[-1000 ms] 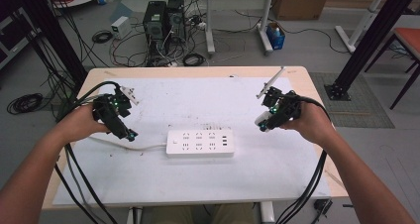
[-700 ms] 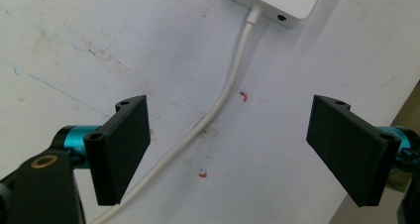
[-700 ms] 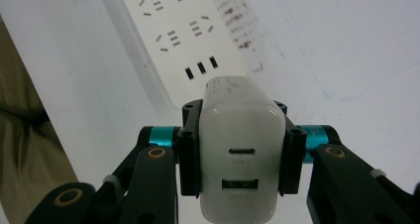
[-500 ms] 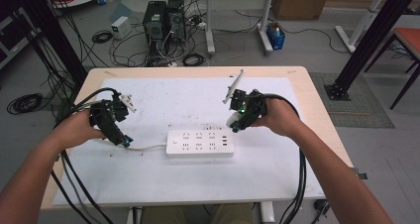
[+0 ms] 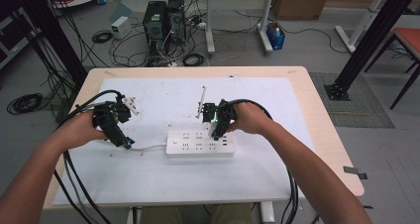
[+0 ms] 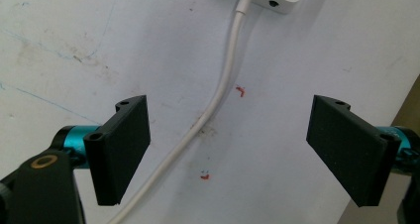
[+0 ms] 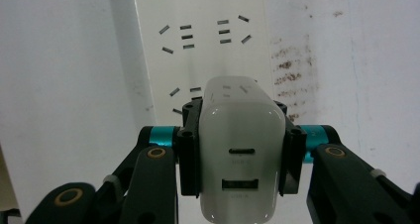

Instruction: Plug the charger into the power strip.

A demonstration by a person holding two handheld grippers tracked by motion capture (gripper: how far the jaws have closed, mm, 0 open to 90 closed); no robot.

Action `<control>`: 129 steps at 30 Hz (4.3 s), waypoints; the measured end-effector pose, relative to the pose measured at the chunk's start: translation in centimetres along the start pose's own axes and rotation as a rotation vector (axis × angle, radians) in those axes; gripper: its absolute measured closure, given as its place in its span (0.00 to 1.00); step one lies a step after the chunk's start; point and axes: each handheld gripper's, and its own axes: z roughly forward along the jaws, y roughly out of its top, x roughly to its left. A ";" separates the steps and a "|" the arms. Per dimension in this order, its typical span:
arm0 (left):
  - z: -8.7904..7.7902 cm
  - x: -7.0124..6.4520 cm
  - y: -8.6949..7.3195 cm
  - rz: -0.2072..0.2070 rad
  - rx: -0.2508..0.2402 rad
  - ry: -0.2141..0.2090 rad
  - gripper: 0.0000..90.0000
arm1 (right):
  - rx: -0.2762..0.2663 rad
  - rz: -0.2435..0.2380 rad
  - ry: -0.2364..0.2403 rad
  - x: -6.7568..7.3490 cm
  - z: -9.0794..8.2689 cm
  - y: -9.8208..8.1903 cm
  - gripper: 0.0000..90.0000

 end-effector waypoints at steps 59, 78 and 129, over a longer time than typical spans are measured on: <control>0.9 0.8 -0.5 -0.011 -0.045 -0.023 0.19 | 0.039 -0.070 0.058 -1.1 3.6 1.5 0.70; 1.1 1.0 -0.5 -0.017 -0.047 -0.025 0.19 | 0.017 -0.063 0.109 -1.9 4.2 1.2 0.70; -0.8 1.2 0.8 -0.001 -0.115 0.004 0.19 | -0.070 0.501 -0.116 1.5 -7.4 -16.5 0.01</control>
